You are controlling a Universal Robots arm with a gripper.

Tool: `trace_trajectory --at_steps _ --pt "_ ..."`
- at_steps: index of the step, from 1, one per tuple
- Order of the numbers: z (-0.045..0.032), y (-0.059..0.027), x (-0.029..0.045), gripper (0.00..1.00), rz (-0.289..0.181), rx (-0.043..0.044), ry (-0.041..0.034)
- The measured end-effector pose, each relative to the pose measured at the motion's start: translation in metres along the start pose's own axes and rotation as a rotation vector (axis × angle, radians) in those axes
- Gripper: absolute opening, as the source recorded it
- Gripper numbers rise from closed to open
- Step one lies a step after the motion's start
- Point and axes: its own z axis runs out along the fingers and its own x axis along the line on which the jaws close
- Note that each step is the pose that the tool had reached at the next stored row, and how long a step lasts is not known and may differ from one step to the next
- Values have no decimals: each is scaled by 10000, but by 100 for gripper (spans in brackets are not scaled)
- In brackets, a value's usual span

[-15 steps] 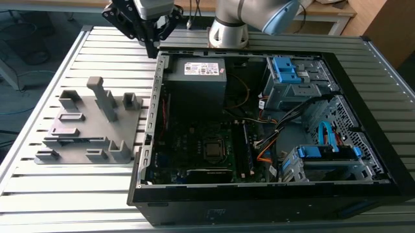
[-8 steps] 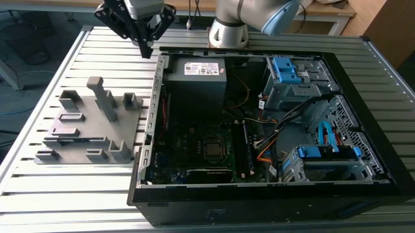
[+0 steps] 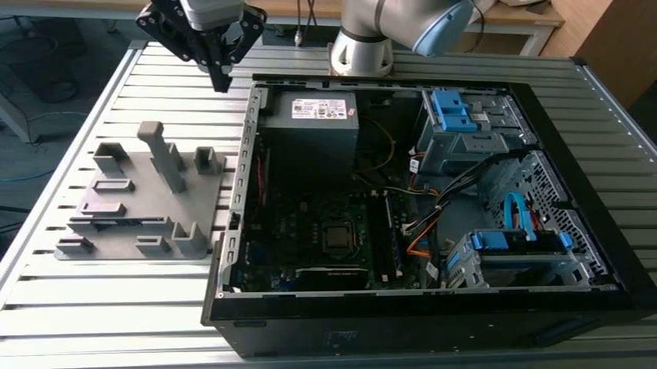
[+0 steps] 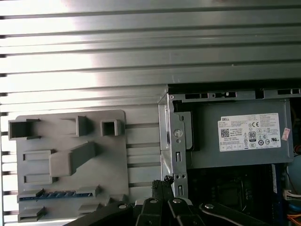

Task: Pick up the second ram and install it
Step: 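Reach for the second ram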

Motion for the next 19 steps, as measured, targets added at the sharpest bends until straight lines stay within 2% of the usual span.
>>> trace_trajectory --at_steps 19 --pt "-2 -20 249 10 1 0 0"
